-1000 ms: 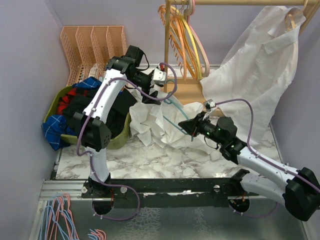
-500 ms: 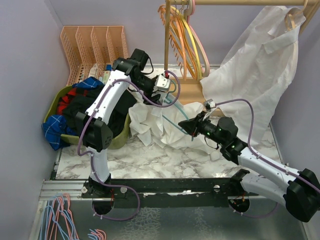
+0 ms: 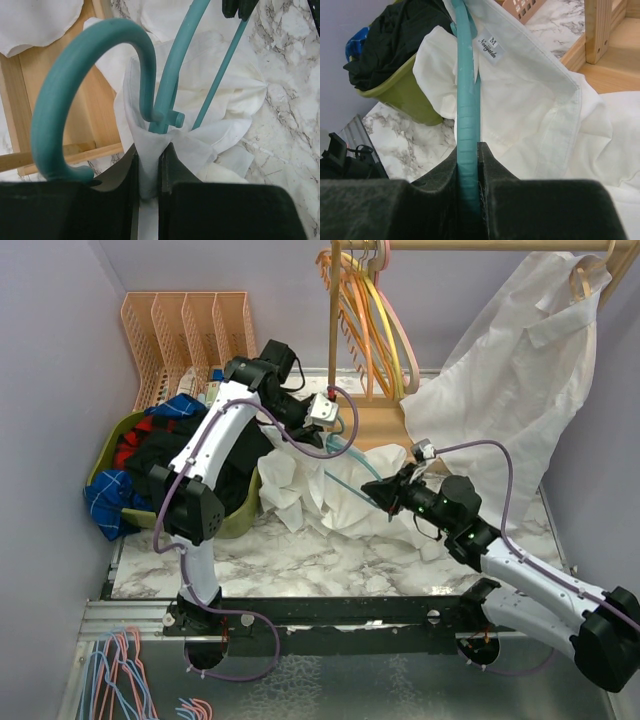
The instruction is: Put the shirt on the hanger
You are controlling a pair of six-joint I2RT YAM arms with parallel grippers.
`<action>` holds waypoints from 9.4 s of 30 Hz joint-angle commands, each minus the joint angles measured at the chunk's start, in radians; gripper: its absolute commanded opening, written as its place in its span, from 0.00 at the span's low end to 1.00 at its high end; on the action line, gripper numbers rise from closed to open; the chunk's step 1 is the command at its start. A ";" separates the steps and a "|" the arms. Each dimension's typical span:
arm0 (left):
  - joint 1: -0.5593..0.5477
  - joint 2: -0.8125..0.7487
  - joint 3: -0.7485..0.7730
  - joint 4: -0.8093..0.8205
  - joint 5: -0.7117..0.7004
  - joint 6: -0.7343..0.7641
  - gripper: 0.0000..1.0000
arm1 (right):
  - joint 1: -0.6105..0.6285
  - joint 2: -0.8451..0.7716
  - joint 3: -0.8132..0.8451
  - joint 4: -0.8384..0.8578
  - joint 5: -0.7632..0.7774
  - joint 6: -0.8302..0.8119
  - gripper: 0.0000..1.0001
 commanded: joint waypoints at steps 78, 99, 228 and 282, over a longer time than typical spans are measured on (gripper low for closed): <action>-0.033 -0.527 -0.166 0.169 -0.383 -0.274 0.00 | 0.013 -0.412 0.048 -0.634 0.686 0.149 0.01; -0.079 -0.569 -0.210 0.112 -0.503 -0.180 0.00 | 0.014 -0.174 0.261 -0.719 0.700 0.027 0.01; -0.056 -0.715 -0.698 0.628 -0.433 -0.781 0.99 | 0.244 -0.387 0.214 -0.641 0.372 -0.104 0.01; 0.561 -0.788 -0.505 0.543 -0.508 -1.224 0.99 | -0.536 0.235 0.945 -0.470 0.227 -0.117 0.01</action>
